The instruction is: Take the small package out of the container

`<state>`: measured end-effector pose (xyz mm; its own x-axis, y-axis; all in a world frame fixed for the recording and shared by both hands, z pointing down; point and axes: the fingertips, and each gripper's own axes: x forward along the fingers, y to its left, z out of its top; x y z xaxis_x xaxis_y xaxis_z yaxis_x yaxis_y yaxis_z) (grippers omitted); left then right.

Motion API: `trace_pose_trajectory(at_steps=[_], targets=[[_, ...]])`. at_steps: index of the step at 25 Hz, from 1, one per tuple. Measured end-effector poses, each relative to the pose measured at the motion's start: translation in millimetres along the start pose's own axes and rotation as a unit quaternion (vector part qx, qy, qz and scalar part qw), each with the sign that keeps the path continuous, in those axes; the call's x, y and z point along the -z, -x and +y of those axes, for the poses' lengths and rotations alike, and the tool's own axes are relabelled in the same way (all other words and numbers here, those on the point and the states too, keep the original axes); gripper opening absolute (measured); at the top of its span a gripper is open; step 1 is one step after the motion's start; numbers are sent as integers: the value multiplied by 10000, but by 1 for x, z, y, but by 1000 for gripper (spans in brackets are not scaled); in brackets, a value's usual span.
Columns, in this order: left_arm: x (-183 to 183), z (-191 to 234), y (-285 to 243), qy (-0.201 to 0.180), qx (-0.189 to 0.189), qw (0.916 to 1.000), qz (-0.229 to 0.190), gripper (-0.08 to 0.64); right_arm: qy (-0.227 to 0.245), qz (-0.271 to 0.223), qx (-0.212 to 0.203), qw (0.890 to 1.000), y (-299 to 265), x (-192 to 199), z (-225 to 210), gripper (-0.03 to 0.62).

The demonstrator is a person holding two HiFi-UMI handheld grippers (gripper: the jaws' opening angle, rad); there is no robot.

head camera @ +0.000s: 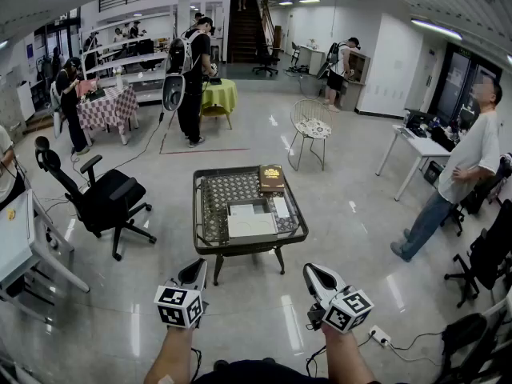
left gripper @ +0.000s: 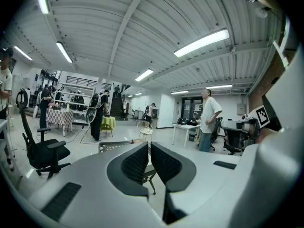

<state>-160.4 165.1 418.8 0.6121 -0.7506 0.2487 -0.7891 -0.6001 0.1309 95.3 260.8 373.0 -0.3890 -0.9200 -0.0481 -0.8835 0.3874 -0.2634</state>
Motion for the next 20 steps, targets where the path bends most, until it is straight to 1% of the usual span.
trace_pose_trajectory(at_steps=[4,10,14,16,20], targets=[[-7,-2,-9,-27,36,10000,-61,21,-5,-39,-17,10000,-4,-2,-4,8],[-4,-9,-12,11,5,10000,2,21,-100,-36,-4,9999,3,1,-9,8],[-7,-26,-19,21,93,9999,-52,21,-21,-136,-168,9998,11,-7,-8,8],[-9,-38,-25,-12,182,9998,-68,21,-12,-221,-182,9996,18,-12,-11,8],[-13,-66,-33,-87,317,9994,-120,21,-151,-374,-215,9990,37,-20,-24,8]])
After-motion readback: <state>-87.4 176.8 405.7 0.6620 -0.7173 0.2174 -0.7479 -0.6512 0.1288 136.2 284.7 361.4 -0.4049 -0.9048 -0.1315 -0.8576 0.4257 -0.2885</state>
